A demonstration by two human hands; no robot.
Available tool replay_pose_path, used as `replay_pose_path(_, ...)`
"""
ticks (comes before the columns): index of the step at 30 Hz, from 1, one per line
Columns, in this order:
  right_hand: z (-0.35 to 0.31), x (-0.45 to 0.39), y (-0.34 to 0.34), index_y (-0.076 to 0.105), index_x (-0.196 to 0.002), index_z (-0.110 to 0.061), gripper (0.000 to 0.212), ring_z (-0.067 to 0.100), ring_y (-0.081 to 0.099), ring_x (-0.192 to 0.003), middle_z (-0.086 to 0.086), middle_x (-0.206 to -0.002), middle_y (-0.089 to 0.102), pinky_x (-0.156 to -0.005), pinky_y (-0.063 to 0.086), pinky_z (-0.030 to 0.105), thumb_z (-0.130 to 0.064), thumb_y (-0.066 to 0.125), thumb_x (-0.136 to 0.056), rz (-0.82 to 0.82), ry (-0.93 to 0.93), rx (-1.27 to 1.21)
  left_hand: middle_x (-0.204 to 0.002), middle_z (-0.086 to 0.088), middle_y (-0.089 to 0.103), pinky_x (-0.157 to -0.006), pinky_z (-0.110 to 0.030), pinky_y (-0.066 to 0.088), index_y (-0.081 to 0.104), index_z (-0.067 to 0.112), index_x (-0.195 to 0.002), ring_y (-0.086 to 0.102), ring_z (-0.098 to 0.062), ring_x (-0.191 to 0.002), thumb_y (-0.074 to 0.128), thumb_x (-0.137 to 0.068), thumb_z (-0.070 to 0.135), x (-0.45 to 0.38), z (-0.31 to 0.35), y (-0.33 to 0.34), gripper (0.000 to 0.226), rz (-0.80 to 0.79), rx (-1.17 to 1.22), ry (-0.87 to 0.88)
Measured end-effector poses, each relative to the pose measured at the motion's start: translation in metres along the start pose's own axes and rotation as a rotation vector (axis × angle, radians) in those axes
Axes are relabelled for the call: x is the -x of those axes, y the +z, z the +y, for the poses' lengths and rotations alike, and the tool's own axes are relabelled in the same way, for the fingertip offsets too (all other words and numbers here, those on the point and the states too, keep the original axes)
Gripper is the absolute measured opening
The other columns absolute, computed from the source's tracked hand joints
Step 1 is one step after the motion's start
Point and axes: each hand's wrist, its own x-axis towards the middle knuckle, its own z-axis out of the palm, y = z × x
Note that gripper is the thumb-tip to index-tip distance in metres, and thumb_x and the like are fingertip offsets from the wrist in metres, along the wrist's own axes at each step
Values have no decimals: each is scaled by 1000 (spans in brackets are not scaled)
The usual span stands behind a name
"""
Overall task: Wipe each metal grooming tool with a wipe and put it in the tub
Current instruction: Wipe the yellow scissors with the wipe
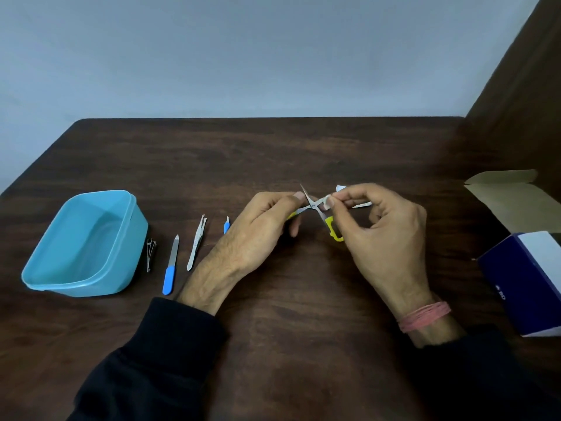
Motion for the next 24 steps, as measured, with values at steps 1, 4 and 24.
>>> replay_pose_path(1,-2,1,0,84,-91,-15,10,-17,56,-63,-9,-87,80,-64,36,1,-8,90,-90,-6,-9,2,-73,-23,48,-56,-25,33,58,15,-66,42,-24,-65,47,-117,48,0,1,0,62,-5,4,5)
replay_pose_path(4,-3,-1,-1,84,-91,-14,10,-17,56,-64,-10,-87,78,-65,36,0,-7,90,-90,-18,-27,11,-74,-17,49,-56,-22,33,61,17,-65,43,-22,-67,46,-117,53,1,2,0,65,-12,3,2)
replay_pose_path(24,-4,0,-2,79,-97,-16,5,-15,52,-66,-8,-95,74,-67,33,5,-14,84,-98,3,-68,73,-80,3,65,-53,-22,34,86,33,-119,43,-13,-75,23,-103,73,0,6,0,76,-48,220,-70)
